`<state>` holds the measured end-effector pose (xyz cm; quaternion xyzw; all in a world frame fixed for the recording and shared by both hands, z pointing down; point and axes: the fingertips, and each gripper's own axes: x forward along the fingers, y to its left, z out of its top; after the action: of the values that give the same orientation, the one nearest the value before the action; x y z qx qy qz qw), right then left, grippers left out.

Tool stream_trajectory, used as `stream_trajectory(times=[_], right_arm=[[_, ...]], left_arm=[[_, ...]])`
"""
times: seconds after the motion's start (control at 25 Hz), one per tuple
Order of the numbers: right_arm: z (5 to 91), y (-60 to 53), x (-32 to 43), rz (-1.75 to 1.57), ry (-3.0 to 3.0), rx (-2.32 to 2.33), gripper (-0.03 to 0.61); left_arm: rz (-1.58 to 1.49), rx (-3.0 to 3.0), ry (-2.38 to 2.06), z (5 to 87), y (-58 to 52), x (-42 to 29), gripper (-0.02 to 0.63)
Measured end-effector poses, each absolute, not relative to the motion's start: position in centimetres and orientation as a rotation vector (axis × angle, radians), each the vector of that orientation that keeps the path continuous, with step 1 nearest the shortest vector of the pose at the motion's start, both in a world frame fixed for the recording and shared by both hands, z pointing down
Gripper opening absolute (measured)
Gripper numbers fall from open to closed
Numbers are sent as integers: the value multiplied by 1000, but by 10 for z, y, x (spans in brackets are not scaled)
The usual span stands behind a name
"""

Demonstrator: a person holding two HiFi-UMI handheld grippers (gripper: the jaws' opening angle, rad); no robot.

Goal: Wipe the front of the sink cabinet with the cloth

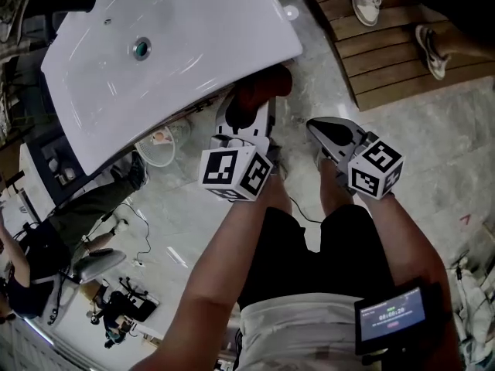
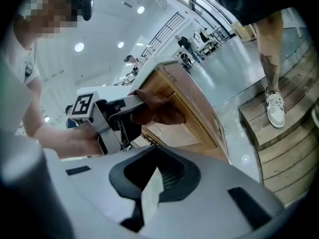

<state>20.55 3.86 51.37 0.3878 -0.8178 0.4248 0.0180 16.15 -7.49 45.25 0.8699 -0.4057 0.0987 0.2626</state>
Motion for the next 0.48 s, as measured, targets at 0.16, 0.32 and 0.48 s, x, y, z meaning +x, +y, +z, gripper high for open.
stream_trajectory(times=[0.16, 0.32, 0.48], right_arm=[[519, 48, 205, 1323, -2517, 1168, 12], [522, 51, 199, 1328, -2511, 1151, 12], [528, 58, 204, 1343, -2483, 1159, 12]], left_arm=[[259, 2385, -1007, 459, -71, 192, 141], [238, 2389, -852, 468, -65, 215, 141], [221, 2345, -768, 486, -56, 238, 141]])
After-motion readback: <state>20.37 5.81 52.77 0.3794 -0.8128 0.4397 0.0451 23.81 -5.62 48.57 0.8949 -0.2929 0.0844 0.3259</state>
